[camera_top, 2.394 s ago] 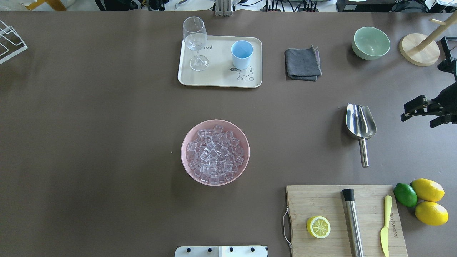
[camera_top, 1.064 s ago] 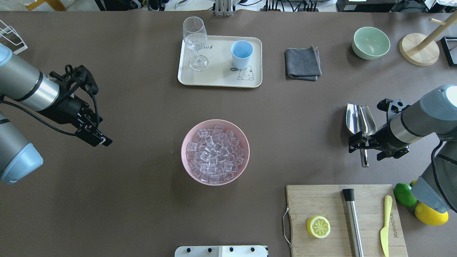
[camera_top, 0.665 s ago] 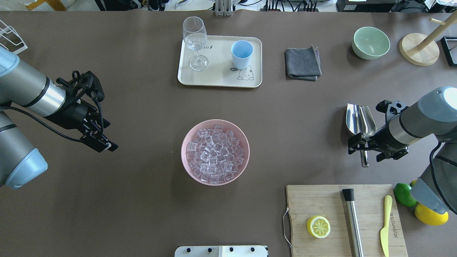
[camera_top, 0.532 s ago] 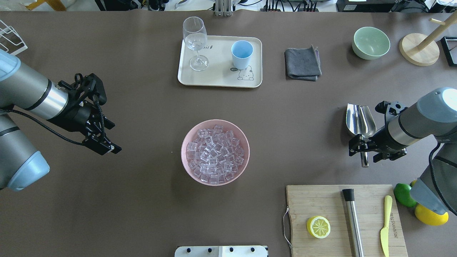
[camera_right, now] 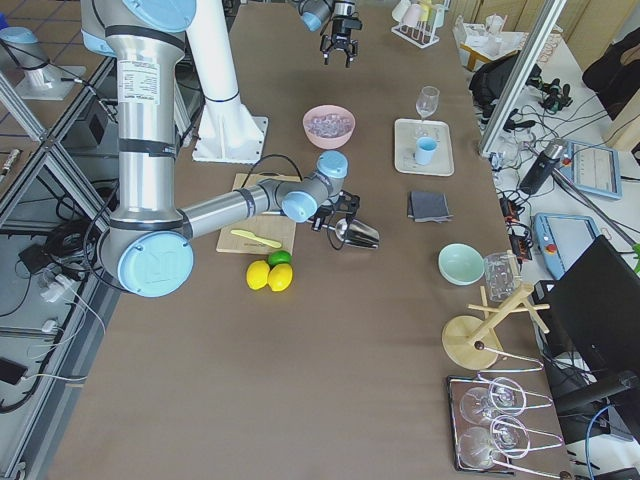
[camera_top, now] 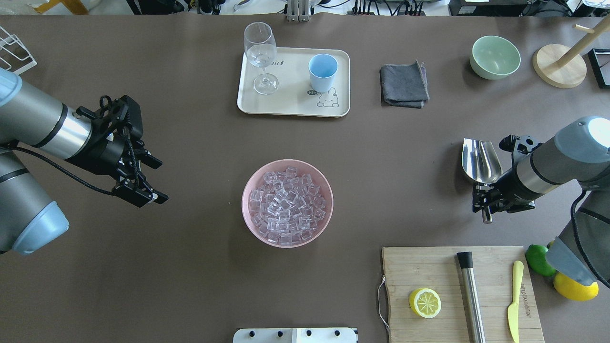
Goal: Put ice in cup with scoop
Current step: 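Lift the metal scoop with the right gripper while the left gripper approaches the pink bowl, then carry the scoop toward the pink bowl while the left gripper moves to its rim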
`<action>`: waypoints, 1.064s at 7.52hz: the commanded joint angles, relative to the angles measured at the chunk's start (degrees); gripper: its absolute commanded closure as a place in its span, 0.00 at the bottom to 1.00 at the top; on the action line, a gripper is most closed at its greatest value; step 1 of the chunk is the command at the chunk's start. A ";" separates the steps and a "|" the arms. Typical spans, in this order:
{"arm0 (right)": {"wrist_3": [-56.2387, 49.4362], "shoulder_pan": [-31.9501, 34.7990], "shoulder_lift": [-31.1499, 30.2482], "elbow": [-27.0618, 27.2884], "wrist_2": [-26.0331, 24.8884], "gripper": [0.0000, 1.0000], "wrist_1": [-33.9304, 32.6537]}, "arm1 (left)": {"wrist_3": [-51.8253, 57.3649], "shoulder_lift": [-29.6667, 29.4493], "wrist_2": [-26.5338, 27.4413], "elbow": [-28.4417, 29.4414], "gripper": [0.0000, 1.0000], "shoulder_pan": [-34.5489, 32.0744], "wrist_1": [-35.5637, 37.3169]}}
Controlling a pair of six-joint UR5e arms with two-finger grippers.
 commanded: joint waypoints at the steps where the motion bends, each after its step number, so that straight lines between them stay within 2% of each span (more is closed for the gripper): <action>1: -10.86 2.09 0.40 10.59 -1.23 1.00 -12.44 | 0.01 0.69 -0.03 0.20 0.02 -0.45 -0.50; 2: -23.45 2.19 0.14 13.68 -6.29 1.00 -14.41 | 0.09 0.17 -0.03 0.29 0.02 -0.10 -0.51; 3: -33.41 2.19 1.19 17.54 -9.47 1.00 -21.57 | 0.10 0.08 -0.03 0.64 0.02 -0.09 -0.85; 5: -55.20 2.19 7.06 19.51 -15.45 1.00 -32.84 | 3.06 -0.36 -0.03 4.75 0.02 -0.01 -8.02; 6: -66.09 2.10 10.22 19.60 -16.09 1.00 -37.85 | 3.87 -0.27 0.05 6.77 0.02 -0.01 -12.59; 8: -80.89 2.10 12.08 20.31 -16.18 1.00 -40.70 | 3.61 -0.36 7.22 10.12 0.02 2.70 -23.66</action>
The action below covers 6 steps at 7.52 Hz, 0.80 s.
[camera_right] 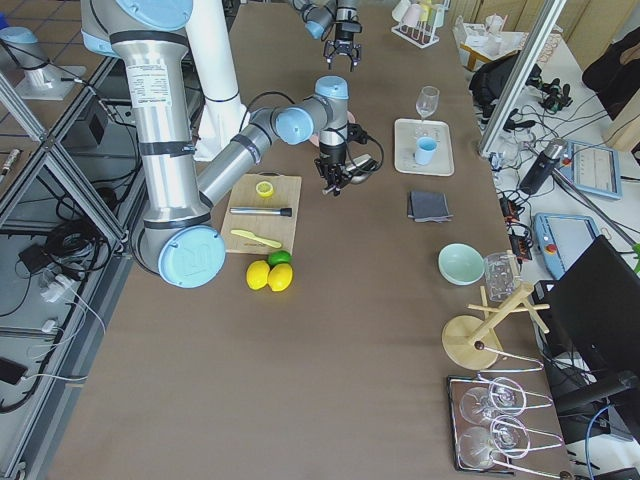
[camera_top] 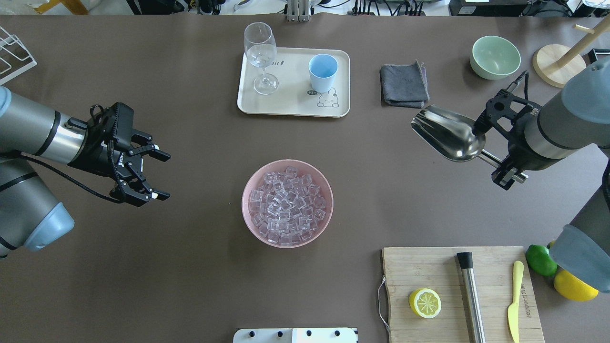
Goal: Put ice in cup with scoop
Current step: 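Carry the scoop toward the pink bowl while the left gripper moves to its rim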
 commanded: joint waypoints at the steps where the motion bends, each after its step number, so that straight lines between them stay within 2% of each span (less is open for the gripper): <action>1: -23.93 -0.03 6.23 0.16 -3.44 1.00 -8.93 | 0.00 0.27 10.38 2.66 0.02 5.07 -11.34; 2: -29.08 -0.20 12.01 -0.19 -5.55 1.00 -17.69 | -0.18 0.62 16.61 2.66 0.02 9.02 -14.67; 3: -33.65 -0.21 15.55 -1.50 -6.01 1.00 -21.43 | -0.26 0.71 22.16 2.58 0.02 12.62 -17.14; 6: -43.60 -0.99 22.59 -2.90 -9.53 1.00 -33.13 | -0.35 2.73 31.68 3.27 0.02 19.94 -22.08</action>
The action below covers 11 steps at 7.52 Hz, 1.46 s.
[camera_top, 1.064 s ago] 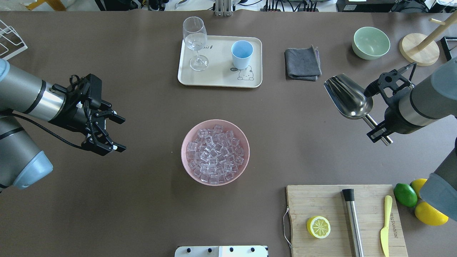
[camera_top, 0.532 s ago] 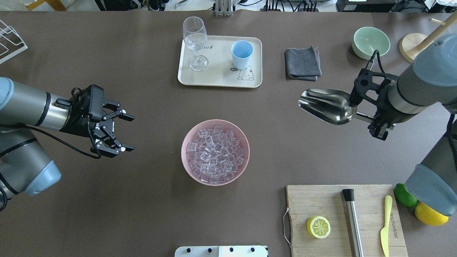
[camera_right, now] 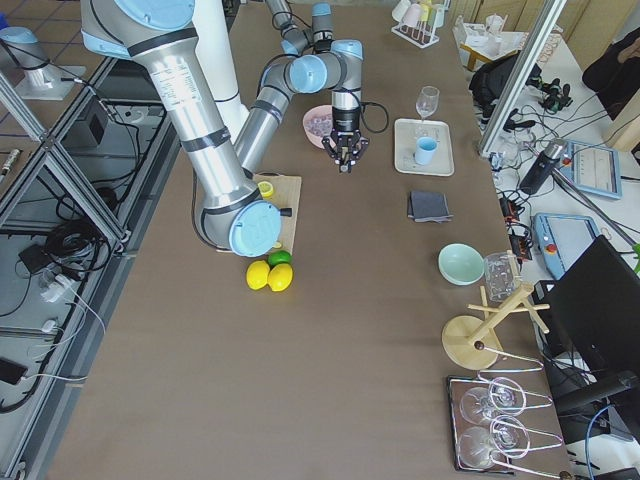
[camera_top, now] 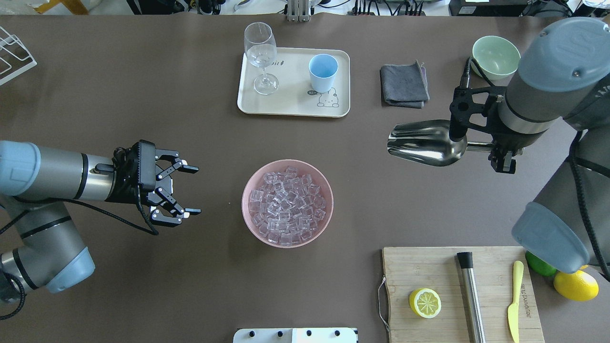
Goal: Put ice in cup with scoop
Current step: 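Carry the scoop toward the pink bowl while the left gripper moves to its rim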
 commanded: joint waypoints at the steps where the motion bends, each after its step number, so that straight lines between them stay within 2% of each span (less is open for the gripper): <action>1: -7.35 -2.41 9.28 -4.54 -2.54 1.00 -9.78 | -0.27 0.57 6.89 2.67 0.02 4.73 -5.28; 2: -7.36 -4.34 16.03 -8.75 -3.95 1.00 -14.60 | -2.01 0.05 7.25 6.35 0.02 5.08 -10.79; 5: -6.92 -9.88 29.24 -19.57 -6.15 1.00 -29.46 | -2.29 -2.67 6.91 12.96 0.02 5.09 -21.01; 7: -5.96 -13.40 32.96 -27.39 -7.92 1.00 -30.12 | -1.94 -5.13 6.90 18.49 0.02 5.26 -26.64; 9: -3.32 -14.82 37.26 -34.43 -8.01 1.00 -30.21 | -2.11 -6.01 6.82 20.70 0.02 5.88 -27.02; 11: -2.10 -14.99 38.77 -36.12 -9.40 1.00 -31.34 | -3.60 -7.86 6.38 20.97 0.02 5.44 -24.49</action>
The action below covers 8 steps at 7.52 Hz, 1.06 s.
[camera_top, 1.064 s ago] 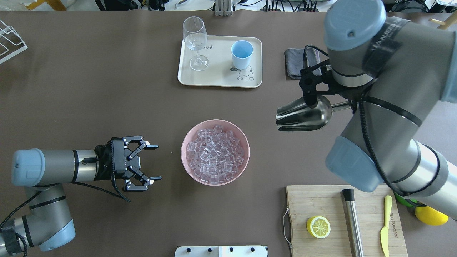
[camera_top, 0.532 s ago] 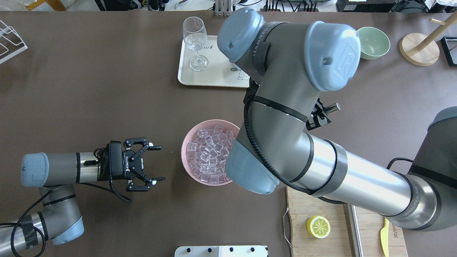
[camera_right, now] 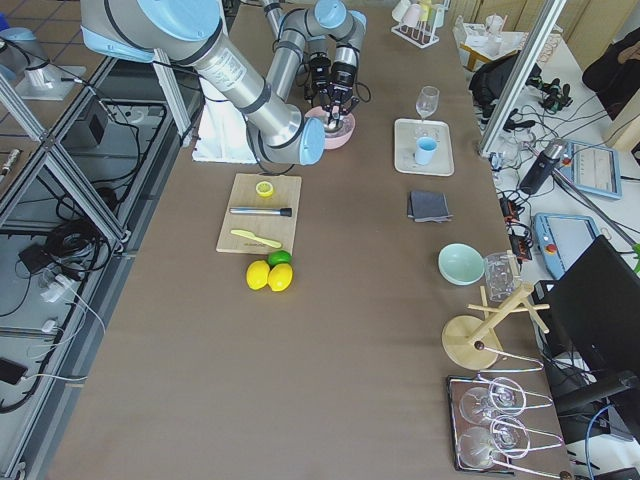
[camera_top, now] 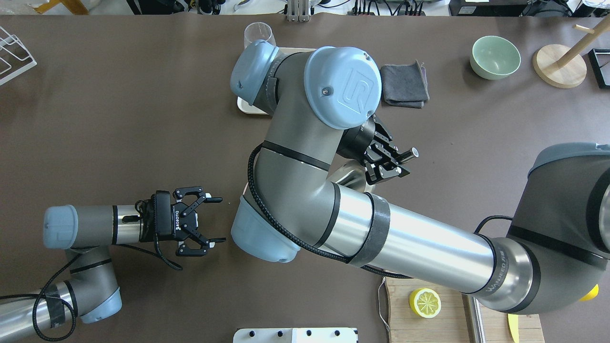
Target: Put ice in cup with scoop
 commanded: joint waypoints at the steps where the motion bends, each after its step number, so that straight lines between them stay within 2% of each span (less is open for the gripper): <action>1: 2.10 -0.26 2.51 -3.53 -1.26 1.00 -1.76 | -1.04 -2.70 -2.45 0.43 0.02 -1.18 4.47; 8: 5.79 -1.05 3.40 -6.62 -1.52 1.00 -1.33 | -0.61 -6.75 -3.78 1.04 0.02 -1.45 11.69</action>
